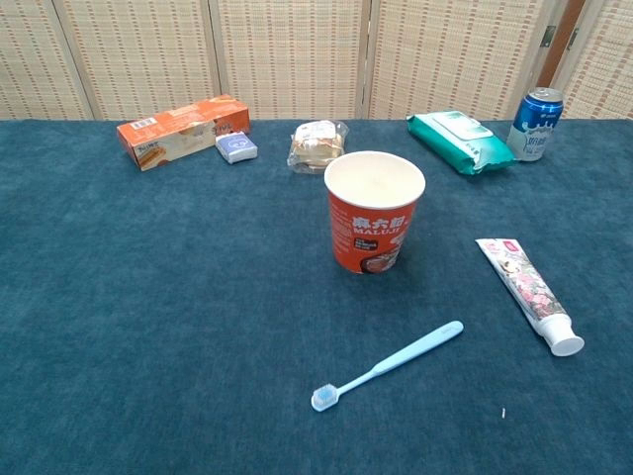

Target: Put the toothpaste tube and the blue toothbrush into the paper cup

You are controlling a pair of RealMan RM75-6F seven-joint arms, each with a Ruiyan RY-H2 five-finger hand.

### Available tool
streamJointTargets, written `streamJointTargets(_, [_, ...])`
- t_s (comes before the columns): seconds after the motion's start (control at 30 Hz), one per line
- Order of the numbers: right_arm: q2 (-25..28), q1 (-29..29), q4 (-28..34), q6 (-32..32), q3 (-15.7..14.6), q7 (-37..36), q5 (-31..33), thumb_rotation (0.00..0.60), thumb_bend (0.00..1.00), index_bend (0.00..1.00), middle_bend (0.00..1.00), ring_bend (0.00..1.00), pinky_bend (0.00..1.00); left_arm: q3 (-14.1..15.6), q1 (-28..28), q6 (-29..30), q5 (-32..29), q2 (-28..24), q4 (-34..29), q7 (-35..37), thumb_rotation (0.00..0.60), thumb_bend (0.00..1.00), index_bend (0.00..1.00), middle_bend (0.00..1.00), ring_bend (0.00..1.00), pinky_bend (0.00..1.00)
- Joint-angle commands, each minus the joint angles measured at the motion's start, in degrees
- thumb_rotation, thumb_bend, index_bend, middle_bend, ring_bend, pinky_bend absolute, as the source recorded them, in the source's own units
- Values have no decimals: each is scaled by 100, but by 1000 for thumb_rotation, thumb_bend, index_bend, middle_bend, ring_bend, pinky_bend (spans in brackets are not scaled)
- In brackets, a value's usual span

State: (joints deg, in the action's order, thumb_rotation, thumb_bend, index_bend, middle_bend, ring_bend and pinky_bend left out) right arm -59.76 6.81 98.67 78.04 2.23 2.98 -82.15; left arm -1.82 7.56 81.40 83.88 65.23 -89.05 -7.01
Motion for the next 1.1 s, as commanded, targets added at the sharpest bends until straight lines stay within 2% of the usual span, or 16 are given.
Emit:
streamJointTargets(0.03, [-10, 14, -5, -39, -3, 25, 18, 600, 67, 23, 0, 0, 118, -9, -3, 6, -13, -5, -6, -1, 600, 522, 307, 149, 68, 142])
streamJointTargets(0.33, [-5, 43, -8, -56, -47, -40, -157, 600, 67, 24, 0, 0, 117, -14, -30, 43, -24, -18, -40, 5, 600, 523, 307, 149, 68, 142])
streamJointTargets(0.57, [13, 215, -213, -152, -97, -214, -579, 600, 67, 72, 0, 0, 118, -8, -43, 64, -3, -31, -63, 19, 600, 522, 307, 149, 68, 142])
streamJointTargets(0.83, [521, 747, -221, -634, -185, -300, -1302, 600, 67, 140, 0, 0, 119, -16, -52, 79, -10, -32, -70, 8, 600, 522, 307, 149, 68, 142])
streamJointTargets(1.1, [822, 1182, -243, -1149, -213, 247, -1608, 600, 79, 213, 0, 0, 119, -24, -52, 58, -41, -25, -65, 2, 600, 523, 307, 149, 68, 142])
